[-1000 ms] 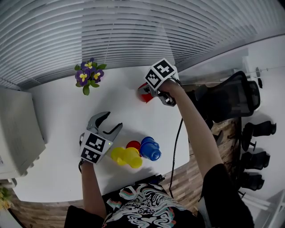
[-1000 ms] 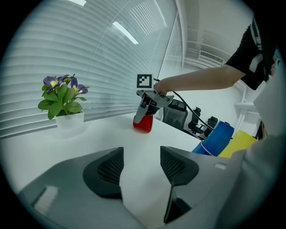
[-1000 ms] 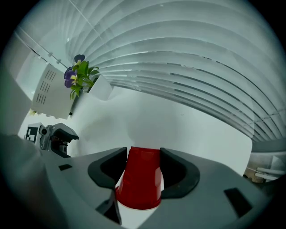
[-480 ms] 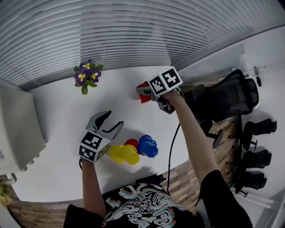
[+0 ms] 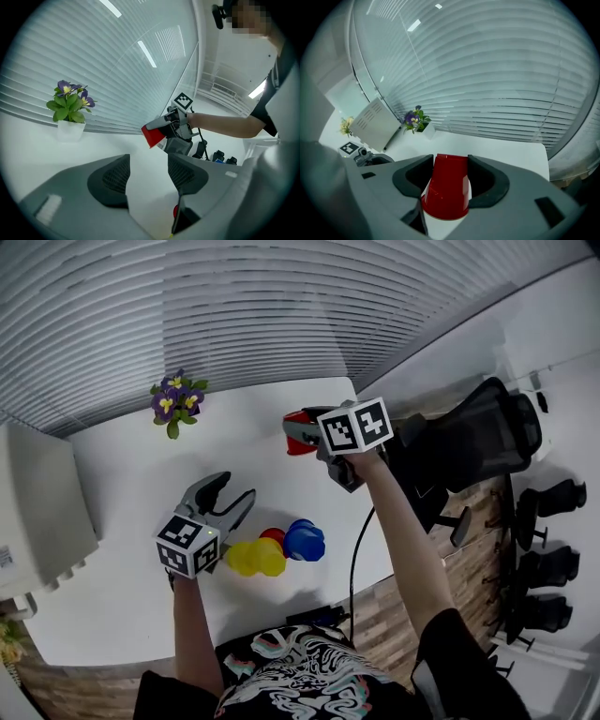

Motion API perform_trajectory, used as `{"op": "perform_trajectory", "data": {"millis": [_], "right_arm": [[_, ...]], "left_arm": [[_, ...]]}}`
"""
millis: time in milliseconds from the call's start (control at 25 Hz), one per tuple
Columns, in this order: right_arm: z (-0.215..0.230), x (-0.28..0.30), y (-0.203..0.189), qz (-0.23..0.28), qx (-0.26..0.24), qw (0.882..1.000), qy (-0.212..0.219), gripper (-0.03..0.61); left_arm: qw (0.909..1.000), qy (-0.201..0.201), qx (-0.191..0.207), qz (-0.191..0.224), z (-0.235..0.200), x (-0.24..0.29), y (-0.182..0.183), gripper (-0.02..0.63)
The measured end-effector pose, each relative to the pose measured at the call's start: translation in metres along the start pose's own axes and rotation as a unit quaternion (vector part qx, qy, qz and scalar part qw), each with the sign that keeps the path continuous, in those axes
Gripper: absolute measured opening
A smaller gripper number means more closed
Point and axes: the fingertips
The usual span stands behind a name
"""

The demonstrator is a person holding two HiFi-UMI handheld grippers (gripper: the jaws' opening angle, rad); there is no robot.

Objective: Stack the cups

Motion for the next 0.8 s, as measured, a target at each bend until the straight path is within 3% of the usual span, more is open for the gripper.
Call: {"op": "perform_trajectory", "data": {"millis": [360, 560, 800], "right_arm": [[-0.03, -0.034, 0.026, 0.101, 0.043, 0.993, 0.049, 0.23], [-0.064, -0.066, 0.045, 0.165, 0.062, 0.979, 0.099, 0.23], [-0.098, -0.09, 0.051, 0.199, 0.062, 0.969, 0.132, 0.23]], "left_arm": [[0.997, 0.03, 0.071, 0.01, 0.016, -0.004, 0.014, 0.252], [0.9923, 0.041, 0.115, 0.024, 0.031, -0.011, 0.025, 0.236], [0.9878, 0.042, 0.143, 0.044, 0.06, -0.015, 0.037, 0.229]]}}
Point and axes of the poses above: the fingertips, and each gripper's own axes: x forward along the fingers, z to its right, y out of its top, and after that the axes turned 12 degrees about -x, right-handed
